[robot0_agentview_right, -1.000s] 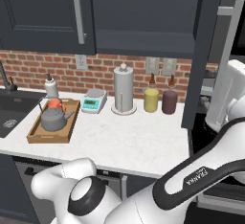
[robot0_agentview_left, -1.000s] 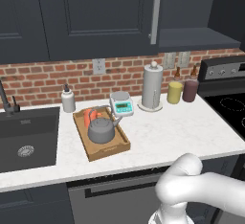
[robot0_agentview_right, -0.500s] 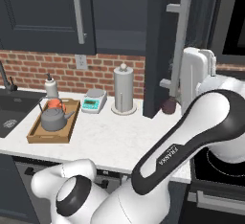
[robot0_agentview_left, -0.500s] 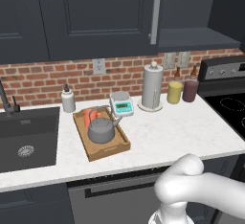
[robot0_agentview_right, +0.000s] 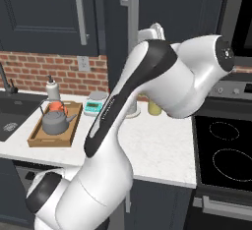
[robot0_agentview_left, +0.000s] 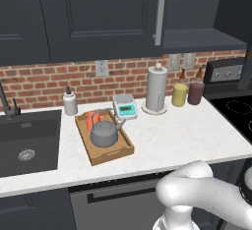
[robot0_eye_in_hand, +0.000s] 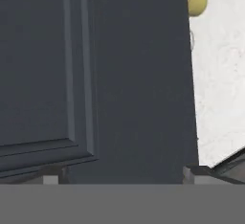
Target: Pick the kettle from the counter and place it on the tray. Then pick the mug from the cabinet and place it on the tray. Then close the cabinet doors.
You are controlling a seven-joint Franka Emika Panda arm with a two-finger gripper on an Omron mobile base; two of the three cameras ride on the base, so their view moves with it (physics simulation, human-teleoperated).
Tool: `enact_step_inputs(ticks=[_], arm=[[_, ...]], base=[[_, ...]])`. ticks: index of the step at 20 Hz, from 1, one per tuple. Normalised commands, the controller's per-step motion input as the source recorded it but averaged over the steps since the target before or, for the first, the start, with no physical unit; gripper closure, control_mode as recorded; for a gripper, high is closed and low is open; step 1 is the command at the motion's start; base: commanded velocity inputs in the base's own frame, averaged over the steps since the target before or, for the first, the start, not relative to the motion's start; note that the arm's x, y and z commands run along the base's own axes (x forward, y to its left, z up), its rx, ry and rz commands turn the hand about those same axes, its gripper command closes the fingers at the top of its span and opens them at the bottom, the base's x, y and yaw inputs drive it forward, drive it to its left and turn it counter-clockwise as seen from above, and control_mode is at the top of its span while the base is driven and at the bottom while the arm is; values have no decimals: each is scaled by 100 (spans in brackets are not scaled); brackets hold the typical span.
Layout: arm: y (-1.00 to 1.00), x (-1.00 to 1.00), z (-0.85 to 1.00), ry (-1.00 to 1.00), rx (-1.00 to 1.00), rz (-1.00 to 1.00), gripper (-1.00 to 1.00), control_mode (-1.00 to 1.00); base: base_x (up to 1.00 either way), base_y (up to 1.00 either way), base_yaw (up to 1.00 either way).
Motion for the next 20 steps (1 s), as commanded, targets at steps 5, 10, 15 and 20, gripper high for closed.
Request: enact_step_inputs(ticks=[5, 10, 15, 20], arm=[[91, 52, 18, 24, -7, -16, -100, -100], [86, 51, 0, 10, -4, -15, -100, -100], [66, 55, 0, 3, 0, -10, -100, -100], [54, 62, 0, 0, 0, -9, -100, -100]], base=[[0, 0, 0], [0, 0, 0], [0, 0, 0], [0, 0, 0]])
